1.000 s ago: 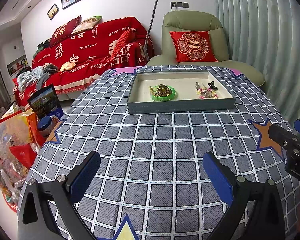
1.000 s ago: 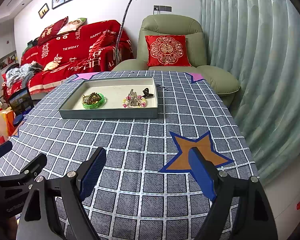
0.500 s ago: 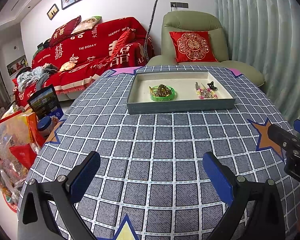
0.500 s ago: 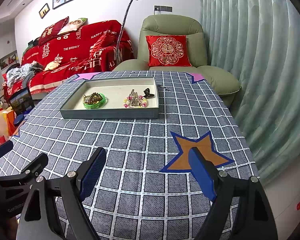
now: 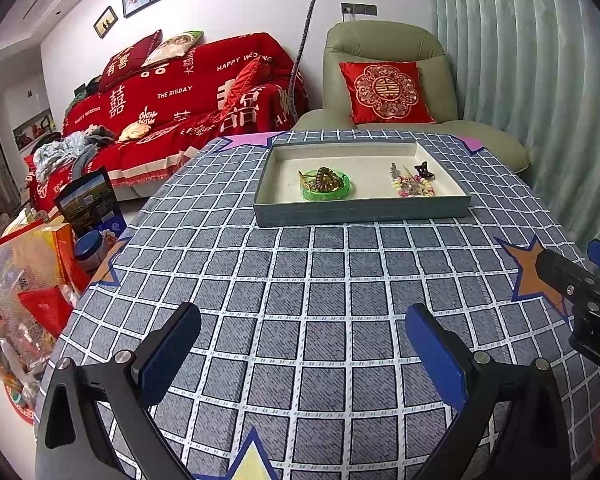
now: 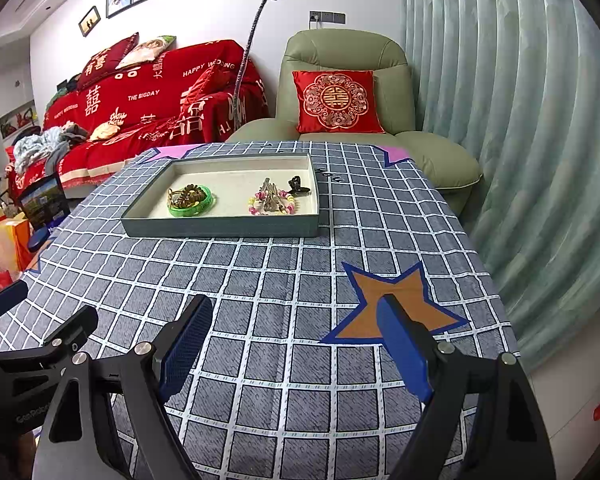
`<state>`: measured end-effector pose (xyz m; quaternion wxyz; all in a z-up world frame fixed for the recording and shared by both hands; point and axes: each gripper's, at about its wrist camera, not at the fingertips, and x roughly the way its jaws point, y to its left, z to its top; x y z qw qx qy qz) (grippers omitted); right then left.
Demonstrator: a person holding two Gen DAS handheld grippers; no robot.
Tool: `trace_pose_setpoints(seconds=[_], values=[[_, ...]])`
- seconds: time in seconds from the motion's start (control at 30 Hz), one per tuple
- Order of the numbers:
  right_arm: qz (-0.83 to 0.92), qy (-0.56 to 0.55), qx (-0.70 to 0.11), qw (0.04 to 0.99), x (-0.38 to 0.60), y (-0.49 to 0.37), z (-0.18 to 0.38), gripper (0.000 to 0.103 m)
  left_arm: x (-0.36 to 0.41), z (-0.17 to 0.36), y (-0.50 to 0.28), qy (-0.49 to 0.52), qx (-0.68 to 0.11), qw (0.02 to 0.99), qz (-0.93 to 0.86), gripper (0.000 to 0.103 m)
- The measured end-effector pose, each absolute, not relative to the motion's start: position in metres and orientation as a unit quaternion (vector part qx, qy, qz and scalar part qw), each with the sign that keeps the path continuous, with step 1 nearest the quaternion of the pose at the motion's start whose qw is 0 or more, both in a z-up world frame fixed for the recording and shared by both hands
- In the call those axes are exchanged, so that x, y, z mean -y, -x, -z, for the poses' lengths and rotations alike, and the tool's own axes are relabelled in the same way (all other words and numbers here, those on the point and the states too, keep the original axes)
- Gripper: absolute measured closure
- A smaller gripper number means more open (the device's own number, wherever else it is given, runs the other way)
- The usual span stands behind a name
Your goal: Organize jewelry
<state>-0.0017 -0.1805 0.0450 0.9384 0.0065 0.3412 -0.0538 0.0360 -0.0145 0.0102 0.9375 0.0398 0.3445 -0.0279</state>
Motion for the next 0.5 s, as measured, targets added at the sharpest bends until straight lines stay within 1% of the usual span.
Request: trace_pose_setpoints(seconds=[0.5], values=[[0.05,-0.008,-0.347,0.937,0.1797,0.0013,-0.0415,0.017,0.0064,-0.0064,-0.0358,-0.031,-0.348,0.936,0.038,0.0]])
